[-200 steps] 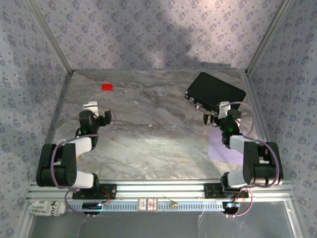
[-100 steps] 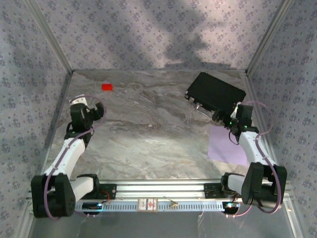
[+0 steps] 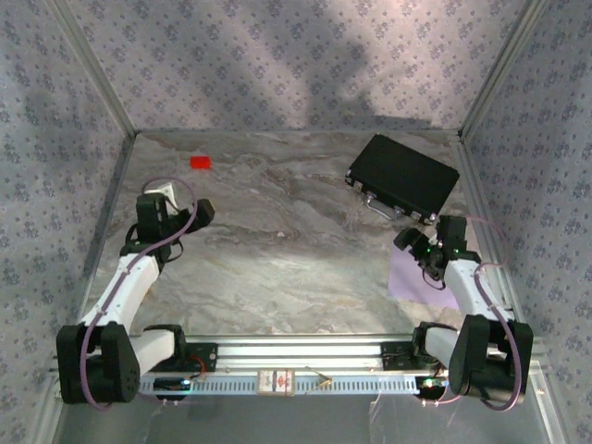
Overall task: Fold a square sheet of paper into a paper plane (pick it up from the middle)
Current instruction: Move the square sheet of paper to the center of the table.
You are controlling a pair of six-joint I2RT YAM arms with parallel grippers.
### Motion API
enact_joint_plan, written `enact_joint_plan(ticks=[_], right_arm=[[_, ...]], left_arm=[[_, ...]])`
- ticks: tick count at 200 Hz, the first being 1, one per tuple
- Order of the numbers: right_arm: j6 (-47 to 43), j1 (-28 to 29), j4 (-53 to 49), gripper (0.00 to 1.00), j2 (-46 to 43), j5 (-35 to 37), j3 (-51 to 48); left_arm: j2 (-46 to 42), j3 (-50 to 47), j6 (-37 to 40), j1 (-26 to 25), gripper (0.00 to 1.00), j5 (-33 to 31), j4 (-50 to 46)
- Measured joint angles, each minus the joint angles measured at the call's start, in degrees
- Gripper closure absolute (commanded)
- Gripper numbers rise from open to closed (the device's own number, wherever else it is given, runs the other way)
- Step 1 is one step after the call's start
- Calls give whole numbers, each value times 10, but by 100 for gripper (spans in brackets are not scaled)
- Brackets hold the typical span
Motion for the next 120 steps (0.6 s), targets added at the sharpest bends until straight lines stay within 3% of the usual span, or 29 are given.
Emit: enact_joint_plan(ticks=[51,120], right_arm=[[10,4,6,4,38,-18,0],[29,50,39,9,89,-23,7]], left_arm=[[12,0,-8,-56,0,39,-10],[12,0,-7,-60,0,63,-21]])
